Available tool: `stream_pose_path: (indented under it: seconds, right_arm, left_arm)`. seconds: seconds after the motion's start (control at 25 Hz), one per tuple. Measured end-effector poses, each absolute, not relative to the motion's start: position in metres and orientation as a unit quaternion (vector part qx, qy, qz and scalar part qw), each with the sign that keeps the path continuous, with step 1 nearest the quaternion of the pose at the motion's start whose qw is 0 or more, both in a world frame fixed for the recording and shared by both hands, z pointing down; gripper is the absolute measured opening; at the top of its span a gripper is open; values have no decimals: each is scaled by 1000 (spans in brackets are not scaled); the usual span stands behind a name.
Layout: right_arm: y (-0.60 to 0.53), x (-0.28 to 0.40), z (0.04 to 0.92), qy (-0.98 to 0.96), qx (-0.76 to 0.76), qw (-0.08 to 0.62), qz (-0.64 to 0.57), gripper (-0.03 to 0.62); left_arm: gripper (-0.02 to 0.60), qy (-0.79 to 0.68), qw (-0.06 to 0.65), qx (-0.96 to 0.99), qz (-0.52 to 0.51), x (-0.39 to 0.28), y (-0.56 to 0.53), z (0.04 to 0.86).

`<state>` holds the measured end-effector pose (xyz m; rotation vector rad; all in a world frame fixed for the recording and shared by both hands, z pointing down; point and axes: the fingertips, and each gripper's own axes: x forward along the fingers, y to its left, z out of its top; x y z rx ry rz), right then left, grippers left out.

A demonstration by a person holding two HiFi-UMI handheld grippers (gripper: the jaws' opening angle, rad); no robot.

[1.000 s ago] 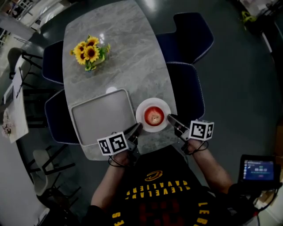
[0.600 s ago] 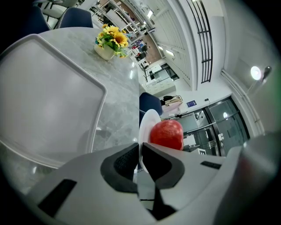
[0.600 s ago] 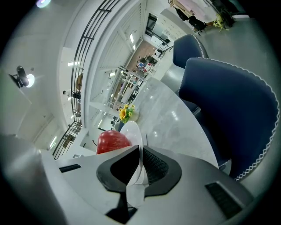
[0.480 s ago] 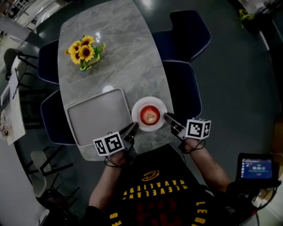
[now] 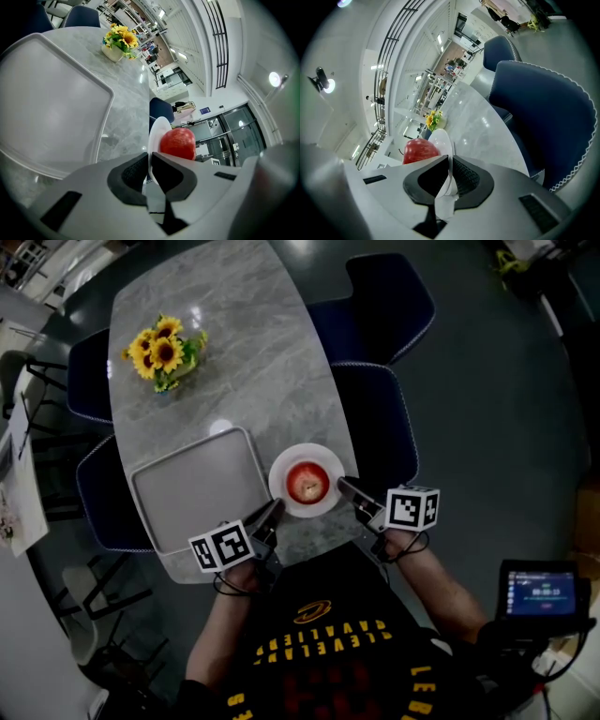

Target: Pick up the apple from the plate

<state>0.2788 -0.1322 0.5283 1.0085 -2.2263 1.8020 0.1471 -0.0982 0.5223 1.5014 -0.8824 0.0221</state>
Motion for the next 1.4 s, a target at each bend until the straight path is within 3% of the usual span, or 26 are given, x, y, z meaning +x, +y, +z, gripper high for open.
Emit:
stream_pose_path:
  seconds: [1.4]
  right_arm:
    - [-132,286,532,-730,332,63,593,35]
  left_arm:
    - [29,-378,651,658,17,155,-102,524]
